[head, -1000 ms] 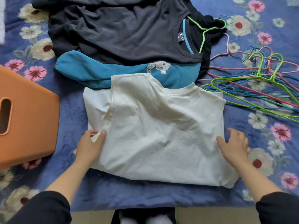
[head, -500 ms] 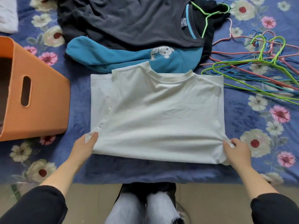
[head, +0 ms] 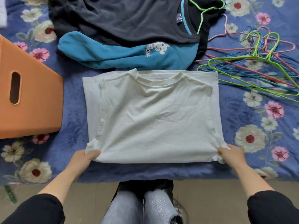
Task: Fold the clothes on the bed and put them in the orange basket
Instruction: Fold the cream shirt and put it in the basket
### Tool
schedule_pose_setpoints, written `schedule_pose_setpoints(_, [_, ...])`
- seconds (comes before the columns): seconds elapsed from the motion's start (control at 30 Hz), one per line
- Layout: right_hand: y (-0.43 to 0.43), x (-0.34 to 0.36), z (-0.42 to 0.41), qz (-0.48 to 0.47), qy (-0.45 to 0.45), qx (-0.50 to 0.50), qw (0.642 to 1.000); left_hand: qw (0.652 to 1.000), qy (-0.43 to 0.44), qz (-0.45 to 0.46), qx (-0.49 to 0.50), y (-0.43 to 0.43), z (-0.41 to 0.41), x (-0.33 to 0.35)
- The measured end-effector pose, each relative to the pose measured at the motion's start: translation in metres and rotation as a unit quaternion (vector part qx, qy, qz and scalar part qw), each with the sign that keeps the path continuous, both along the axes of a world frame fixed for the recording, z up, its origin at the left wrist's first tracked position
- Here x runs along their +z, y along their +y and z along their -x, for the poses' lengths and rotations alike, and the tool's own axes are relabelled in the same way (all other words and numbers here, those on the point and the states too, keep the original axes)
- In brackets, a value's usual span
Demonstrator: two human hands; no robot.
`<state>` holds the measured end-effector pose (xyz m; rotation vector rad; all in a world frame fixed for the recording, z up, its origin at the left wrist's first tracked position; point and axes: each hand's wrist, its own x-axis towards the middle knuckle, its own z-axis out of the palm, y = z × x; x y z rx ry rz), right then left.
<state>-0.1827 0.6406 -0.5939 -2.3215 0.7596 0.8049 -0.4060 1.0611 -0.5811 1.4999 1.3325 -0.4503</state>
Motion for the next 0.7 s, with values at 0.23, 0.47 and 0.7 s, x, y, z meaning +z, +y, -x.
schedule_pose_setpoints(0.23, [0.002, -0.009, -0.001, 0.076, -0.032, 0.019, 0.996, 0.996, 0.077, -0.034, -0.04, 0.002, 0.01, 0.003])
schedule_pose_setpoints(0.47, [0.007, -0.006, 0.001, -0.144, 0.002, -0.171, 0.975, 0.893, -0.039, -0.365, -0.262, -0.04, -0.034, -0.006])
schedule_pose_setpoints(0.7, [0.07, 0.037, -0.018, -0.275, 0.036, -0.224, 0.934, 0.795, -0.114, -0.148, -0.578, -0.118, -0.098, -0.022])
